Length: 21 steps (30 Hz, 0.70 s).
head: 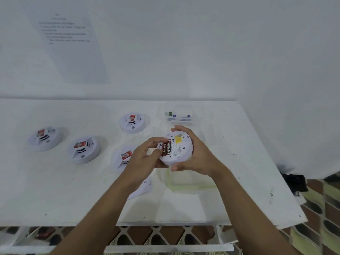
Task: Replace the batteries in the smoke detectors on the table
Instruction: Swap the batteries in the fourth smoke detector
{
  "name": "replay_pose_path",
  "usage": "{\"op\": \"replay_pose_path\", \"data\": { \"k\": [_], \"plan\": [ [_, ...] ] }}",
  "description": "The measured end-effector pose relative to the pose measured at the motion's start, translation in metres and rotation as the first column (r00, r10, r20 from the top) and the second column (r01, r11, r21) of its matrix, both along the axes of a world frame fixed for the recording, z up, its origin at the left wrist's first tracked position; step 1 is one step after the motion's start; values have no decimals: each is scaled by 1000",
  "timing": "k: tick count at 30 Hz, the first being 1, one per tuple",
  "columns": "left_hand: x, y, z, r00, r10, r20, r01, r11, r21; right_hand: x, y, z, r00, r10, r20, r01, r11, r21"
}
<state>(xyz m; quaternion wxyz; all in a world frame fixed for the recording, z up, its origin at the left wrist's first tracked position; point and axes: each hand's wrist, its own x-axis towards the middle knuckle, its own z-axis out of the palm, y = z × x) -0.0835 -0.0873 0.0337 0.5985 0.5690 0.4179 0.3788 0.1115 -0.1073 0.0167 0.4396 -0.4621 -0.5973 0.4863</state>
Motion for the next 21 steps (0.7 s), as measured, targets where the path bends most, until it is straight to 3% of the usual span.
{"op": "replay_pose_path", "data": {
  "k": [4, 7, 10, 21],
  "plan": [
    [2, 5, 1, 991, 4, -130, 3, 998, 59, 8, 0, 0, 998, -9, 64, 8, 1000, 19],
    [3, 13, 0, 940, 37, -339, 42, 974, 222, 13, -1, 0, 994, -3, 111, 0, 1000, 28],
    [8, 20, 3, 896, 58, -439, 96, 942, 322, 17, -2, -1, 989, -6, 150, 0, 999, 40],
    [33, 24, 3, 950, -8, -313, 107, 949, 297, 37, -11, -2, 979, -55, 196, 41, 997, 73]
  ]
}}
